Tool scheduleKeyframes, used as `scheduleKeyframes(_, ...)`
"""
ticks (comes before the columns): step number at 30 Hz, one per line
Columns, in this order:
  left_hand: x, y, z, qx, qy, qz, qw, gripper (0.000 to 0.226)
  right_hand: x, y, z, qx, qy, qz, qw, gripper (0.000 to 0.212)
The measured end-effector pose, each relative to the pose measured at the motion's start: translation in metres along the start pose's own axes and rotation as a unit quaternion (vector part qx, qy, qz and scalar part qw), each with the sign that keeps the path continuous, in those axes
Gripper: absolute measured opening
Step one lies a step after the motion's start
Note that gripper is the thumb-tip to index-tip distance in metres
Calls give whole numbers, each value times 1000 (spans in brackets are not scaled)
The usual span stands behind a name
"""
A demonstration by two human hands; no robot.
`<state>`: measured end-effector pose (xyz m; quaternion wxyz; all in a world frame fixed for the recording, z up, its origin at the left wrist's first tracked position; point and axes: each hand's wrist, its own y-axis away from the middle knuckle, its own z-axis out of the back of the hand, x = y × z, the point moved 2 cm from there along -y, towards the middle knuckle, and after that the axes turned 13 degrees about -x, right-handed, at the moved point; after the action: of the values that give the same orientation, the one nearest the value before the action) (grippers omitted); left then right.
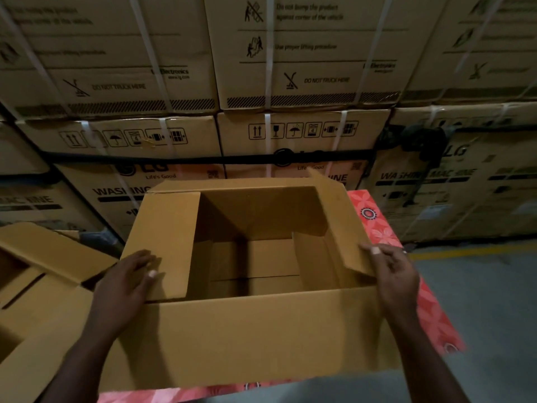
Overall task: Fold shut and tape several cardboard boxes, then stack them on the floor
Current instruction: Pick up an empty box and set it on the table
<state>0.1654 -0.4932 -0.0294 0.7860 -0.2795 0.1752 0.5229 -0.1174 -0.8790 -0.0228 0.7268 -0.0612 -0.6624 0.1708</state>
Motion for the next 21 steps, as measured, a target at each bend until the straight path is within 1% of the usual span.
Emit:
scheduleKeyframes(1,-2,-2,2,-7,12,6,1000,35,-10,-2,-3,31,55,13,998,16)
scheduleKeyframes(3,-3,-9,3,-16,17,17,1000,35,-16,-10,-7,68,120,54,989,24)
scheduleKeyframes(5,-2,-22,3,-9,0,32,999,42,-15,-22,-14,96,164,83,978,27)
scheduleKeyframes(6,0,-30,3,-1,-6,46,999,51,-15,-31,-17,107,184,96,972,30)
scheduleKeyframes(8,1,-52,4,14,-18,75,997,73,-19,-52,-26,158,247,69,954,49)
scheduleKeyframes(10,-4,-76,1,40,-20,92,995,89,-25,-73,-37,221,303,26,927,75)
scheduleKeyframes(11,-7,-89,-1,49,-17,98,994,93,-29,-82,-44,247,323,9,913,87)
scheduleKeyframes(13,-17,-114,-6,58,-10,108,992,95,-35,-102,-60,269,346,-11,899,101)
scheduleKeyframes(15,-22,-138,-12,58,-4,114,992,94,-34,-119,-78,271,337,-22,901,104)
scheduleKeyframes(18,-5,-171,-24,69,53,153,984,91,-28,-136,-106,263,315,-45,911,96)
scheduleKeyframes(20,21,-196,-41,84,82,171,978,93,-27,-148,-121,252,296,-92,917,92)
scheduleKeyframes(21,14,-197,-41,78,110,183,974,90,-26,-152,-127,243,277,-123,922,88)
